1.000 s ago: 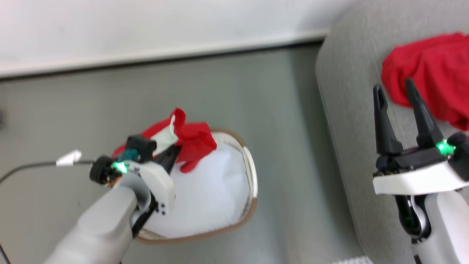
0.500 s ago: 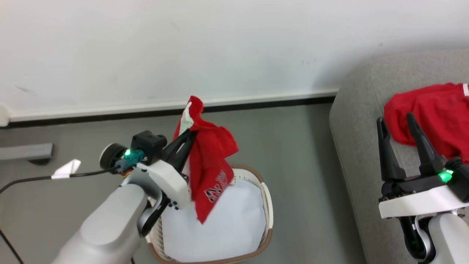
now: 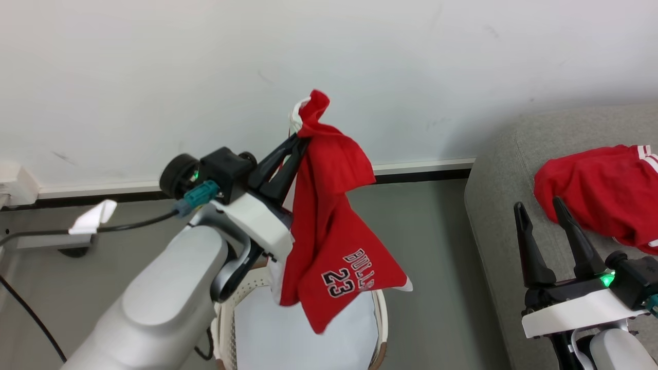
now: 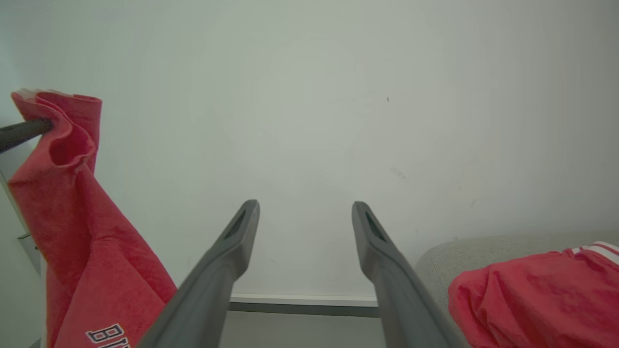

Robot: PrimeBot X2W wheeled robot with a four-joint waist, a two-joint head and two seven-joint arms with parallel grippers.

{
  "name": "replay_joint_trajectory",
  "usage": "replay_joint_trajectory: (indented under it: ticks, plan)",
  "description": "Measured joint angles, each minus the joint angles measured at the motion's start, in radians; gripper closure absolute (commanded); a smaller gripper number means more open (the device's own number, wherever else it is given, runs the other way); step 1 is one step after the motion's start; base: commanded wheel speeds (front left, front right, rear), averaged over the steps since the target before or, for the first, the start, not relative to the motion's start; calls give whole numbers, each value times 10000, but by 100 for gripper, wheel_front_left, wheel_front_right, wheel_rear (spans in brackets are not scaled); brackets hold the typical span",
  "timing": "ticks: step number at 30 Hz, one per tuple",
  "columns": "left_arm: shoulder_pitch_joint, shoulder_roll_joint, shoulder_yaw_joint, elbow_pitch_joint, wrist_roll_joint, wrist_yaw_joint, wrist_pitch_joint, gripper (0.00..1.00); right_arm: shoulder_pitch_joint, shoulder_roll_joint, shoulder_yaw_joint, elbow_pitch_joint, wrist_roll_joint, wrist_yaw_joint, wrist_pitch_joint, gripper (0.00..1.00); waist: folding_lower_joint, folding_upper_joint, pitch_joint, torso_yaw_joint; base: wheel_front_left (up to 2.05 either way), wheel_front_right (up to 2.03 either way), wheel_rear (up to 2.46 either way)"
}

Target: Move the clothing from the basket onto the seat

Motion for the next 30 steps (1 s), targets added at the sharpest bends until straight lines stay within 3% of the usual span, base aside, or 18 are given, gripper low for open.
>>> replay_joint_trajectory:
  ticks: [15, 30]
  plan:
    - [-314, 111, 88, -966, -15, 265, 360, 100, -25, -13, 978, 44, 316, 0, -2, 0, 1, 0, 61, 15, 0, 0, 0]
    - [-313, -249, -347, -1037, -98, 171, 418, 100, -1704, 332, 3979, 1432, 897, 0, -19, 0, 1, 0, -67, 531, 0, 0, 0]
